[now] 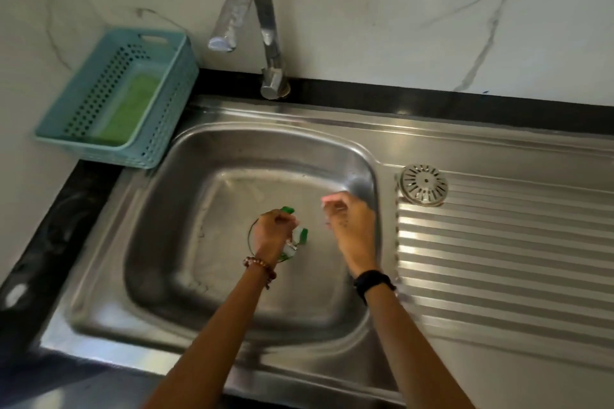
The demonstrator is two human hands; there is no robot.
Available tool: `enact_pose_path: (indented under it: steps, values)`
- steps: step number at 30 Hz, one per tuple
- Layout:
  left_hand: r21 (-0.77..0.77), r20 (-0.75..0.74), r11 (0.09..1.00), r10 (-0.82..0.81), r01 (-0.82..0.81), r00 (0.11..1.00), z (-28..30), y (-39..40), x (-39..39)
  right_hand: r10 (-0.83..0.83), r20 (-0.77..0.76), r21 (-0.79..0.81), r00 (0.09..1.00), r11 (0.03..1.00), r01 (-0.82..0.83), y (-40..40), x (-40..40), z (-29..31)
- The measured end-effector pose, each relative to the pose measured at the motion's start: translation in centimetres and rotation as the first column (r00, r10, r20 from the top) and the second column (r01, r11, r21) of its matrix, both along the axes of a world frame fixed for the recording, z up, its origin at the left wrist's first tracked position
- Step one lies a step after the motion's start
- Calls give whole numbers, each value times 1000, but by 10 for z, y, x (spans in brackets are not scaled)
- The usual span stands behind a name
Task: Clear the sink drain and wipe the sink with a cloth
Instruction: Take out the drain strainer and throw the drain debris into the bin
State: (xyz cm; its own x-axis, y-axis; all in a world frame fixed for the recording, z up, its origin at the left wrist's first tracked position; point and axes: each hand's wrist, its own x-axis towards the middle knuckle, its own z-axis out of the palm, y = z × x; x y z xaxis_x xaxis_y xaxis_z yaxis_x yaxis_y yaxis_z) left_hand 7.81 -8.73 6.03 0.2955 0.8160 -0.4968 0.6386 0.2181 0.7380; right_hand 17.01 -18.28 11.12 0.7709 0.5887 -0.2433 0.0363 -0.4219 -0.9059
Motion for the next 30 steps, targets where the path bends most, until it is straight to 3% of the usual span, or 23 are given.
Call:
enact_pose_path:
  steps: [4, 6, 10, 17, 19, 23, 26, 30]
  values:
    - [-34, -260, 999, -33, 25, 965, -38, 31, -36, -45, -229, -190, 972, 982, 1, 29, -24, -47]
    - [-93, -324, 992, -109, 83, 940, -53, 38, -41, -83, -187, -329, 979, 944, 18, 41, -27, -71]
    - [-163, -311, 976, -190, 145, 931, -73, 36, -37, -103, -70, -537, 992, 842, 49, 59, -26, -105]
    - [-128, -262, 913, -407, 387, 875, -96, 35, -43, 14, 53, -660, 998, 751, 24, 78, -36, -136]
    - [-121, -243, 912, -409, 391, 879, -94, 35, -46, 24, 65, -666, 998, 746, 25, 75, -41, -136]
    - [-176, -203, 927, -363, 330, 910, -79, 34, -54, -118, 6, -619, 993, 779, 96, 62, -48, -124]
    - [-168, -151, 942, -316, 290, 937, -57, 34, -65, -277, -52, -448, 960, 866, 225, 55, -53, -100]
    - [-99, -80, 966, -249, 241, 965, -23, 27, -86, -398, -344, -176, 850, 917, 358, 44, -73, -56]
